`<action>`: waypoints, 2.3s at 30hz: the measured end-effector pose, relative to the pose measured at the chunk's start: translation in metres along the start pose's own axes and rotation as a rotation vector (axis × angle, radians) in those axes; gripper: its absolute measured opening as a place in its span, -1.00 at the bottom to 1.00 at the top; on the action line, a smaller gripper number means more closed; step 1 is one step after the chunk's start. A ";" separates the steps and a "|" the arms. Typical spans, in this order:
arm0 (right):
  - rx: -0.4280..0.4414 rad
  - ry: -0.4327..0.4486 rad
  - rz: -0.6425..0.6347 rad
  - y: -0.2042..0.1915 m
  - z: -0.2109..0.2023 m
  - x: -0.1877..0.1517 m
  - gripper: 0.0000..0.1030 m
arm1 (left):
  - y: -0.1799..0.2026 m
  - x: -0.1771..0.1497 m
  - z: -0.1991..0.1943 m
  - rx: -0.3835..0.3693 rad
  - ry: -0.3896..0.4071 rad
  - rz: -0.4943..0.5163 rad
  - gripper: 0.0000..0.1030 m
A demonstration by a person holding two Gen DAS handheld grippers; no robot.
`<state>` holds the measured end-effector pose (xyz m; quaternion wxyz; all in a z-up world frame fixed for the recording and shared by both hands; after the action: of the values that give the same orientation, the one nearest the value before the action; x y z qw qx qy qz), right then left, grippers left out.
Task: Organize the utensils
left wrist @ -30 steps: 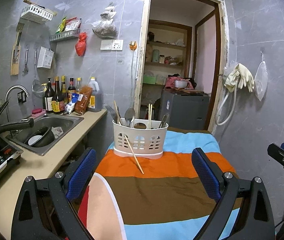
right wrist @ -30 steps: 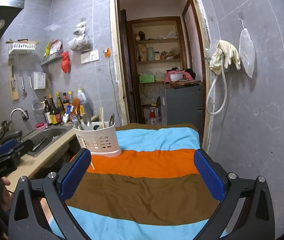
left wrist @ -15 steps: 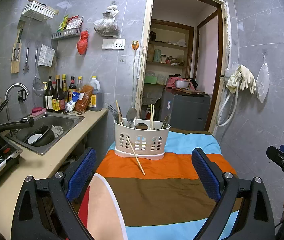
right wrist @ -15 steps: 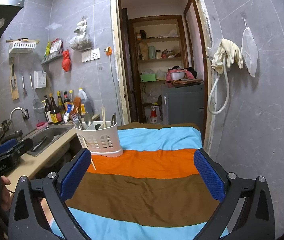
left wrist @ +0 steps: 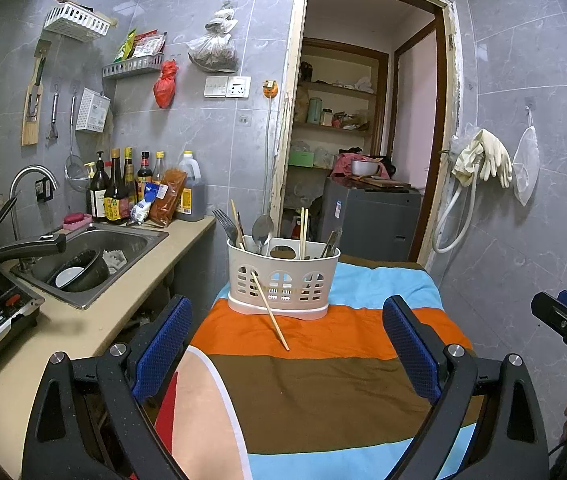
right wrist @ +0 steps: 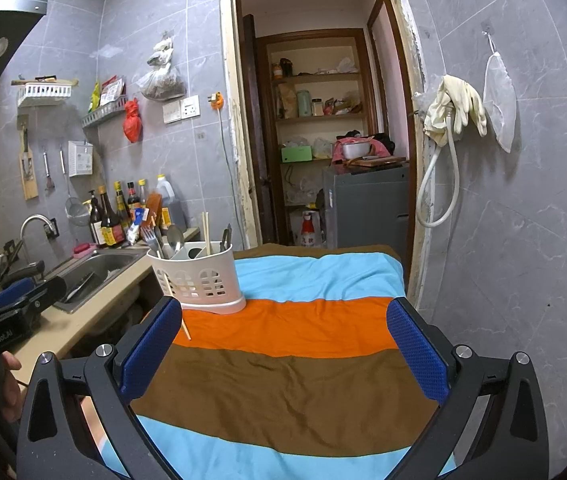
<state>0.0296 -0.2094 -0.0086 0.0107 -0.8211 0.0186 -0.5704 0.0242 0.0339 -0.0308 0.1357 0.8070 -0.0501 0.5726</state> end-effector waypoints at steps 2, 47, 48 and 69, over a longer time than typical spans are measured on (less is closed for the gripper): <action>-0.001 -0.001 0.000 0.000 0.000 0.000 1.00 | -0.001 0.000 0.000 0.000 -0.001 -0.001 0.81; 0.003 -0.007 0.000 -0.006 -0.001 -0.004 1.00 | -0.005 -0.002 0.003 0.003 -0.001 -0.004 0.81; 0.003 -0.007 0.000 -0.006 -0.001 -0.004 1.00 | -0.005 -0.002 0.003 0.004 -0.001 -0.004 0.81; 0.003 -0.010 -0.002 -0.006 -0.001 -0.005 1.00 | -0.004 -0.011 0.006 0.008 -0.006 -0.015 0.81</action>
<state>0.0275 -0.2029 -0.0124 0.0114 -0.8239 0.0167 -0.5663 0.0270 0.0354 -0.0433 0.1366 0.8097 -0.0422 0.5691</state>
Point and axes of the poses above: each gripper's, at about its wrist camera, not at the fingertips, and z roughly the way its jaws point, y to its right, x to its top, the point moved 10 cm from there along z, roughly the way its jaws point, and after that the axes turned 11 degrees about -x, right-handed, at the moved point
